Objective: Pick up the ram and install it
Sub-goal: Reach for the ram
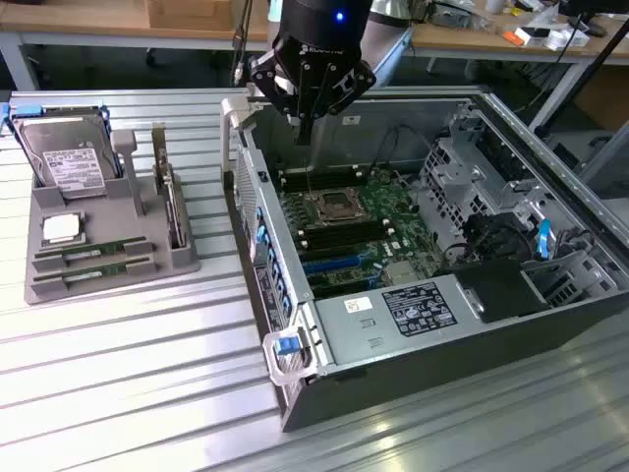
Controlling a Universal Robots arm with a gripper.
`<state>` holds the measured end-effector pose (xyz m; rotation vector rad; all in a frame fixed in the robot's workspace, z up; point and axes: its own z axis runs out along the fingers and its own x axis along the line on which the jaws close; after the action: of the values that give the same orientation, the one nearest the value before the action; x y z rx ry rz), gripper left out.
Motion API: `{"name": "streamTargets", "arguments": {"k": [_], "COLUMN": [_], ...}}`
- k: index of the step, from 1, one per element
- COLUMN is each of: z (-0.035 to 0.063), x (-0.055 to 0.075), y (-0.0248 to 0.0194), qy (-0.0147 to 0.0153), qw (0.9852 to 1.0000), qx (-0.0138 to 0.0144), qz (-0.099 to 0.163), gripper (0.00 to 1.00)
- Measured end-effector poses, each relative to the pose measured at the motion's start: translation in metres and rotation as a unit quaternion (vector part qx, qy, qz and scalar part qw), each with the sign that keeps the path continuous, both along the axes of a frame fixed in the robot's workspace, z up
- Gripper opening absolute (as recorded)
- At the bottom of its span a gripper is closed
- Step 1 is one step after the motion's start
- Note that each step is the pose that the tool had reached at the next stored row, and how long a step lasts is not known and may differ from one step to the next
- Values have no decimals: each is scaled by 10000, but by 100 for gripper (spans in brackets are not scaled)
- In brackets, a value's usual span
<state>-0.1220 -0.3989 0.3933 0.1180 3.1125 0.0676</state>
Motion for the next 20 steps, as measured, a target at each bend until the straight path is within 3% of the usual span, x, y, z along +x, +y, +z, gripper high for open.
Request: {"name": "streamTargets", "arguments": {"k": [4, 15, 20], "z": [0, 0, 0], "x": [-141, -247, -394], "y": [0, 0, 0], "qy": [0, 0, 0], "qw": [10000, 10000, 10000], "qx": [0, 0, 0], "qz": [0, 0, 0], "gripper": [11, 11, 11]}}
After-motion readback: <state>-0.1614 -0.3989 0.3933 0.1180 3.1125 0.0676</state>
